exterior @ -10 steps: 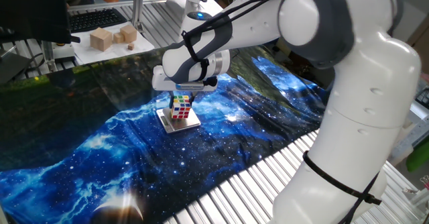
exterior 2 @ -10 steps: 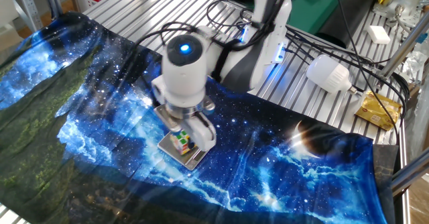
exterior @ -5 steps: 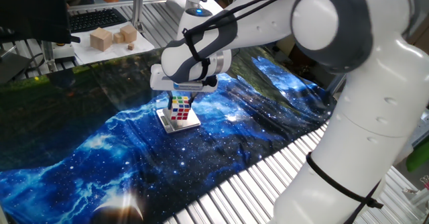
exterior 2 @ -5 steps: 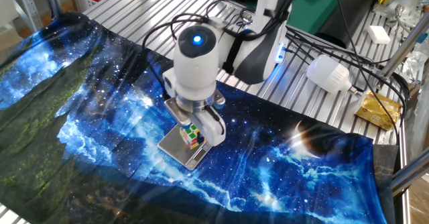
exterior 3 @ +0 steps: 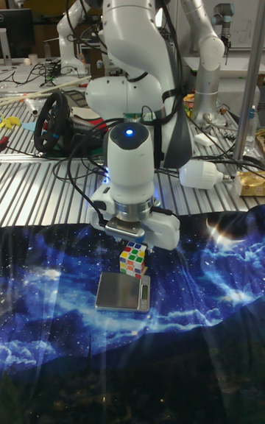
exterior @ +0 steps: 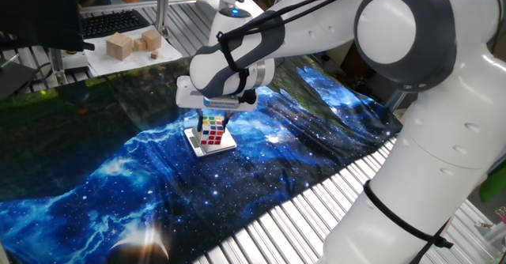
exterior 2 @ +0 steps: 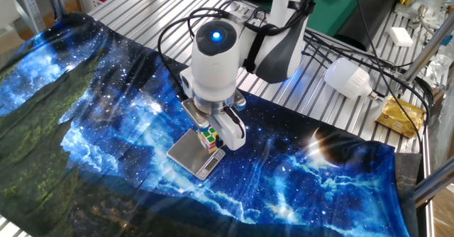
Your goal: Remove the object from the scale
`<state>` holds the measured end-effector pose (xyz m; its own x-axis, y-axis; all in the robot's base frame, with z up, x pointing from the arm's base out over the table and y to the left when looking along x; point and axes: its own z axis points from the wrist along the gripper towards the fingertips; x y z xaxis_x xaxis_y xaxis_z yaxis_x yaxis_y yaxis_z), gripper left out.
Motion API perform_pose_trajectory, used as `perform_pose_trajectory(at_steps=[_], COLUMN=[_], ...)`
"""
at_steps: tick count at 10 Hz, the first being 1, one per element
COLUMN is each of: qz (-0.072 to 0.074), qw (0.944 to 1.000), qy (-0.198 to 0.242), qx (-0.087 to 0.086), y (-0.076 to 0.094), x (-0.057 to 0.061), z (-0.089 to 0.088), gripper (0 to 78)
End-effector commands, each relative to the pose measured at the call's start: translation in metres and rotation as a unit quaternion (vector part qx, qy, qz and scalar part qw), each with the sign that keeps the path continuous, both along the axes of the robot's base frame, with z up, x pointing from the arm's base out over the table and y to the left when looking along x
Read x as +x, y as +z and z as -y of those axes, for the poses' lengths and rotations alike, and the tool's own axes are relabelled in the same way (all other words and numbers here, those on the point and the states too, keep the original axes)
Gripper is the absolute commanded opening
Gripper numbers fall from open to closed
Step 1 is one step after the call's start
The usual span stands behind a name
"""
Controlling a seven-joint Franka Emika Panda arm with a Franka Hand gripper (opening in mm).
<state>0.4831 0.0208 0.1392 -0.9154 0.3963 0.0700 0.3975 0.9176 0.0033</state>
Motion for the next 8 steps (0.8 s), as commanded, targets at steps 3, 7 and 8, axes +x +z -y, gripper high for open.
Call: perform_pose_trajectory(at_steps=[3, 7, 8], qz=[0.003, 0.001, 0.002], qw=[1.0, 0.9993, 0.9992], qy=[-0.003, -0.033, -0.034], qx=[-0.001, -0.018, -0.018], y=[-0.0018, -0.0018, -0.0018], x=[0.0006, 0.0006, 0.0006], z=[-0.0016, -0.0016, -0.0016], gripper=[1.3, 1.3, 1.3])
